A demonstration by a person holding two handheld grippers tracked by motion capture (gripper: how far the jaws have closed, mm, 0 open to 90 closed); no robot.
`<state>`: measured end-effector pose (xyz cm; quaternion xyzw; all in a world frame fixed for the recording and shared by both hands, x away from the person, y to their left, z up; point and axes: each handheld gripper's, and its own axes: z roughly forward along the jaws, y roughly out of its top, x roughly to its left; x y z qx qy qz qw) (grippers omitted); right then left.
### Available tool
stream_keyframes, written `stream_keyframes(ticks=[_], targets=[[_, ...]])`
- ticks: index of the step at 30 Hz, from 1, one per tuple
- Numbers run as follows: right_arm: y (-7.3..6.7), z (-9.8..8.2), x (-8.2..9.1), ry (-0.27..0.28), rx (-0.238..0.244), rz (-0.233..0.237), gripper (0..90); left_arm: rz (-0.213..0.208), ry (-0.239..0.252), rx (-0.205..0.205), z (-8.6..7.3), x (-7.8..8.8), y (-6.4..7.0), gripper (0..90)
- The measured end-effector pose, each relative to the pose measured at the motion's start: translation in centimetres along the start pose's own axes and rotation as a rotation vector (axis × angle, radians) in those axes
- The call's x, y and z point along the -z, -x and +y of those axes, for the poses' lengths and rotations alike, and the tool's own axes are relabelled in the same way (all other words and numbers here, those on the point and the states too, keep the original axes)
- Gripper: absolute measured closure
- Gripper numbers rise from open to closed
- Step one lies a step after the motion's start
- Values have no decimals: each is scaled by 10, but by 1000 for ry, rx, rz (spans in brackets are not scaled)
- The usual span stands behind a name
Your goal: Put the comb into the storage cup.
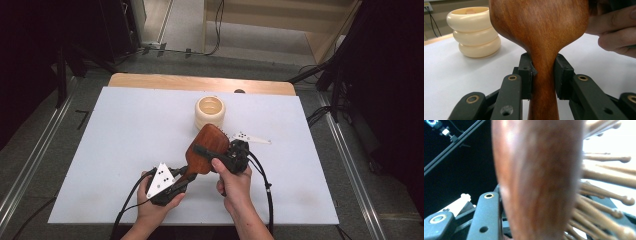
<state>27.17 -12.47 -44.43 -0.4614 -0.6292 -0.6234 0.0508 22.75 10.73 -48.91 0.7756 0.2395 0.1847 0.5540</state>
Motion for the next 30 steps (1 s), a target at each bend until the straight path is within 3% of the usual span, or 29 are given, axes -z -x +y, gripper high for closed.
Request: stream_keyframes(ticks=[3,7,10,15,18,22,25,30], targets=[[-5,1,1,-3,70,-4,507,-25,3,28,0,-1,-2,688],[-12,4,3,15,140,-10,508,-37,8,65,1,2,-7,534],[-12,7,6,17,151,-19,507,-42,10,94,2,4,-11,389],[-12,10,11,30,190,-47,508,-43,-11,141,3,10,-20,240],[-11,11,14,38,191,-50,508,-31,-25,147,2,14,-25,140],[-9,12,18,64,198,-49,506,-26,-28,151,-1,21,-33,99],[-9,14,21,78,219,-54,506,7,-26,162,-2,27,-39,22],[-7,15,25,80,226,-69,506,58,-33,177,-4,37,-48,0]])
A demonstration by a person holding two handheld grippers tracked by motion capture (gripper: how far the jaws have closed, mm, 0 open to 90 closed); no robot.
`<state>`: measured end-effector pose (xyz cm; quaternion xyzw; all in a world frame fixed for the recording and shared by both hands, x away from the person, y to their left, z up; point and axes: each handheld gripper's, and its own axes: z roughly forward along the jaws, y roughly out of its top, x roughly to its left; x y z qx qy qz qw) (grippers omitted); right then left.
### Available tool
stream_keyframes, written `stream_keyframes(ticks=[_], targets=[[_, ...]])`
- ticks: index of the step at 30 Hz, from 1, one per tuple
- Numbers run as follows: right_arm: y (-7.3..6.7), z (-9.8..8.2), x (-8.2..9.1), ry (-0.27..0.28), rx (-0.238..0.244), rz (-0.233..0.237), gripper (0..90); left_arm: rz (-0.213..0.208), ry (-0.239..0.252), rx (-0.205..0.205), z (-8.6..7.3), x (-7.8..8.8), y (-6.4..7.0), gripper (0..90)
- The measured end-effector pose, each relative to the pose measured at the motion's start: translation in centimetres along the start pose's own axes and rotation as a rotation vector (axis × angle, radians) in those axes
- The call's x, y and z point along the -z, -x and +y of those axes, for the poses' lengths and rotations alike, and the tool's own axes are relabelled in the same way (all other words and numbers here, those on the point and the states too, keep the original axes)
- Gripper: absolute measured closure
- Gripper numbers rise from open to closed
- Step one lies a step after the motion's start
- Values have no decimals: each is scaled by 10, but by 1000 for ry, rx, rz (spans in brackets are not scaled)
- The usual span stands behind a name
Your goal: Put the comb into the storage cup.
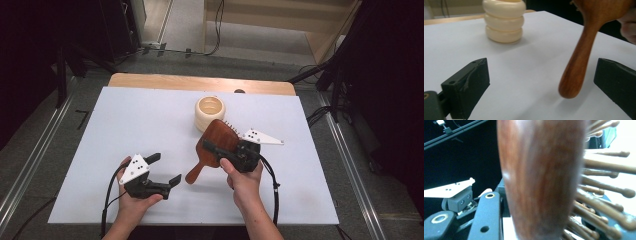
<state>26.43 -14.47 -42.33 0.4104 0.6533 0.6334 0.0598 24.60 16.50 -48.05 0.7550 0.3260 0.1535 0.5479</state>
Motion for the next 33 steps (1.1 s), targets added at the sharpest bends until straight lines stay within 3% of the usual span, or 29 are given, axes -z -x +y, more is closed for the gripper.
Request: stream_keyframes(ticks=[10,33], targets=[[6,2,3,19,-21,-10,505,56,6,-3,-9,21,-21,0],[14,6,13,32,10,-32,505,166,45,18,-21,78,-65,0]])
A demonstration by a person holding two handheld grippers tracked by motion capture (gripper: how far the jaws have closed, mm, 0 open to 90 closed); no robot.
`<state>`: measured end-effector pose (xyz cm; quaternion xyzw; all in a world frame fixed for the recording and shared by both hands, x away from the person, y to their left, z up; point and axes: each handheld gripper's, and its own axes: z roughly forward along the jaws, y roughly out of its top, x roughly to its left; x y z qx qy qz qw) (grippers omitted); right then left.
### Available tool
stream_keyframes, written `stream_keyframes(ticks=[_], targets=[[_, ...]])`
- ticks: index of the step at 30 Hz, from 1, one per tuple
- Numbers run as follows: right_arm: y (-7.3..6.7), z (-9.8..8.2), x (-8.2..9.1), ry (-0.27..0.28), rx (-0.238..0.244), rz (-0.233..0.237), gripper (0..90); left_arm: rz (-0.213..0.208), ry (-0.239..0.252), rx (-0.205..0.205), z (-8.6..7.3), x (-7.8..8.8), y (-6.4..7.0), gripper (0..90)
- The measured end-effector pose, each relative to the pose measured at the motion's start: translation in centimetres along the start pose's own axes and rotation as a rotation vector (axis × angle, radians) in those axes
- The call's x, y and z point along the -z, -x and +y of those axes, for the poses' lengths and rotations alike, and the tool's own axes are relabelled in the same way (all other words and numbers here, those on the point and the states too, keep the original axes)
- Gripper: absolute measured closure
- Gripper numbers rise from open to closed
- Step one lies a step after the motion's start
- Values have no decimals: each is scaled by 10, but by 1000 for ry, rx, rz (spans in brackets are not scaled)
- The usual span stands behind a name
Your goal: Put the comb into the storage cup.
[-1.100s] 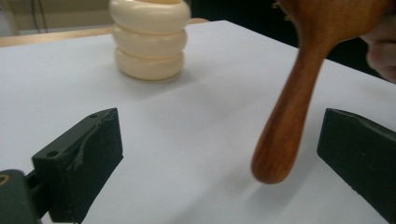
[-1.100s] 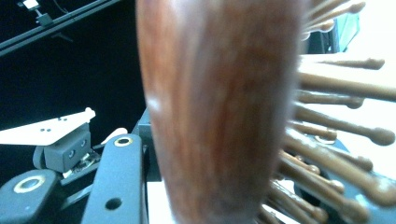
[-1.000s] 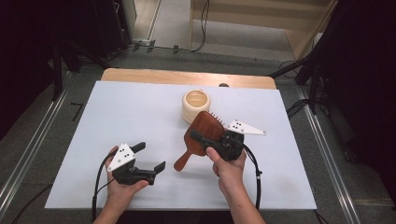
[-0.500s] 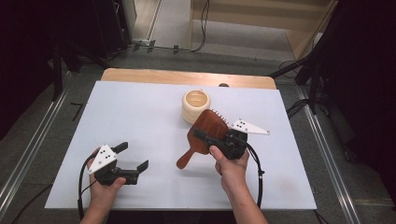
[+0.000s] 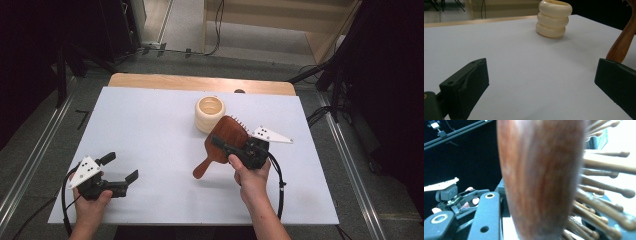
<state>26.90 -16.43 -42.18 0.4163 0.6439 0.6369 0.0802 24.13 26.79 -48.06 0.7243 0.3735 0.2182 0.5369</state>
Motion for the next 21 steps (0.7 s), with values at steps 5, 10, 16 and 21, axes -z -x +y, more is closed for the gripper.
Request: stream_keyframes(ticks=[5,10,16,21], targets=[[2,3,1,6,6,-5,505,11,0,10,-2,7,-9,0],[4,9,3,7,9,-15,505,26,7,22,-3,13,-18,0],[7,14,4,23,13,-23,505,30,20,39,-6,21,-28,0],[10,15,5,28,13,-35,505,34,28,47,-8,23,-32,0]])
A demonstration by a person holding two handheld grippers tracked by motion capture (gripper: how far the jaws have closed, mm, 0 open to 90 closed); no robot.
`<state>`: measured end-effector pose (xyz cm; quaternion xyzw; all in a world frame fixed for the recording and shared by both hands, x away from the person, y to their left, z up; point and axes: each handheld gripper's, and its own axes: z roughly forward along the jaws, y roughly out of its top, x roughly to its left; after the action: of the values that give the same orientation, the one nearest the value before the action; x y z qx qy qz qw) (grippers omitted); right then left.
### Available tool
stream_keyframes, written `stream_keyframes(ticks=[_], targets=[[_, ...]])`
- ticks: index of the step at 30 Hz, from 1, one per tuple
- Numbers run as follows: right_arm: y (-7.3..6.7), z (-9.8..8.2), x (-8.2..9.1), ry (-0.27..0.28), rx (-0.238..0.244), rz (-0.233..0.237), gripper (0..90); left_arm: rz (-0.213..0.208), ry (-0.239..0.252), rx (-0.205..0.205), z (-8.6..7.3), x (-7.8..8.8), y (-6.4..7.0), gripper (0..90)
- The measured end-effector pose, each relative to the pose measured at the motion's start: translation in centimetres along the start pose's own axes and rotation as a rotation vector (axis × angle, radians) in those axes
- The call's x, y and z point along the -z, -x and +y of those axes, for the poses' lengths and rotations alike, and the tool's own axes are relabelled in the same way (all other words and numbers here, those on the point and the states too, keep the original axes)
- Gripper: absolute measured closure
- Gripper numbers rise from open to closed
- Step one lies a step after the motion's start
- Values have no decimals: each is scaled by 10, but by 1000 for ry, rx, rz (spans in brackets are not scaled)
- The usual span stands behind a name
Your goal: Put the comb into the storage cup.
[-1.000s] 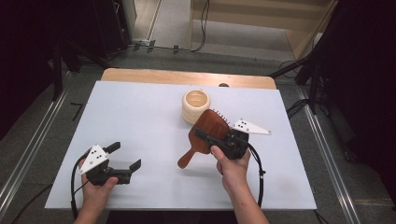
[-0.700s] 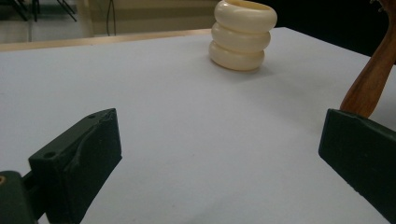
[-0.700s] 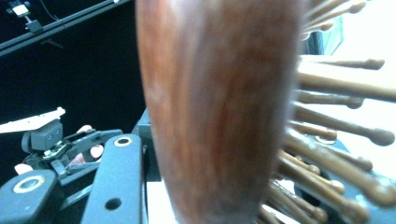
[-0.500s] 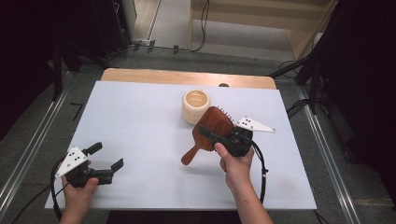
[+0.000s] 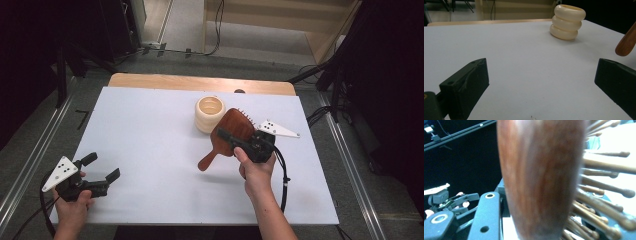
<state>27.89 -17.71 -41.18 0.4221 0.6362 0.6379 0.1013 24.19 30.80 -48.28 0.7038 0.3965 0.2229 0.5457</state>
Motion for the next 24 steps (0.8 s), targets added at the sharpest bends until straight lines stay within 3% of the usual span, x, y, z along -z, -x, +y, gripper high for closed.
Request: stream_keyframes(ticks=[24], targets=[[12,22,0,15,9,-26,506,-5,6,0,-6,-1,1,0]])
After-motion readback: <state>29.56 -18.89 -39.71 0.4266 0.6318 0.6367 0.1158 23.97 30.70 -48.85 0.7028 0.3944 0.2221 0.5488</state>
